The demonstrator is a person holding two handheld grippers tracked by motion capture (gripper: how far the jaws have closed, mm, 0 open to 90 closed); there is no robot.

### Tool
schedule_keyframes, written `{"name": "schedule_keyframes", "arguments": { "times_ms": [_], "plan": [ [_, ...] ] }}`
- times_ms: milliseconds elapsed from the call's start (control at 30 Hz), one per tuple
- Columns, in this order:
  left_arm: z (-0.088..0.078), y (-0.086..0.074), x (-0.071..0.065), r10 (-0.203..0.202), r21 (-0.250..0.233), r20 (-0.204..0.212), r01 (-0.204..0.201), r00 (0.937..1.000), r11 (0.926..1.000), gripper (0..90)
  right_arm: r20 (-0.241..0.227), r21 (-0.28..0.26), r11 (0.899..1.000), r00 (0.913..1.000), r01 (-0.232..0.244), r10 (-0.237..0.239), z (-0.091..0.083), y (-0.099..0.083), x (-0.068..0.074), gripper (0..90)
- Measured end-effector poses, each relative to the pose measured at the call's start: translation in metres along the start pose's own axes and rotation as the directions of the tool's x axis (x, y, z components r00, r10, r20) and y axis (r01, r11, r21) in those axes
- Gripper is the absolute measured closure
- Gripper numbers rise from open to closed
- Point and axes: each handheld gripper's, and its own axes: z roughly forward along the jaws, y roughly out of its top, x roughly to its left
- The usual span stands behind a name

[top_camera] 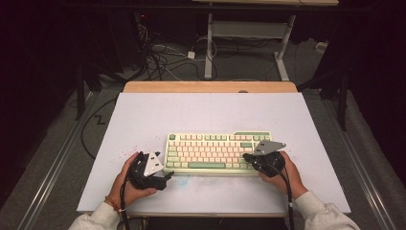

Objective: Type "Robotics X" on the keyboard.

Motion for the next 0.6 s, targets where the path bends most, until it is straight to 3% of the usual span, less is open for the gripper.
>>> {"name": "schedule_keyframes", "arguments": {
  "times_ms": [367,600],
  "plan": [
    [-0.006,0.003,0.001,-0.058,-0.021,-0.033,0.057,0.9978,0.9982,22.1,0.001,-0.005,1.000,0.9999,-0.012,0.012,0.002,-0.006,-0.003,90.0],
    [-0.011,0.004,0.007,-0.098,-0.045,-0.019,0.097,0.9950,0.9942,35.3,0.008,-0.012,1.000,0.9998,-0.015,0.016,0.002,-0.007,-0.002,90.0]
  ]
}}
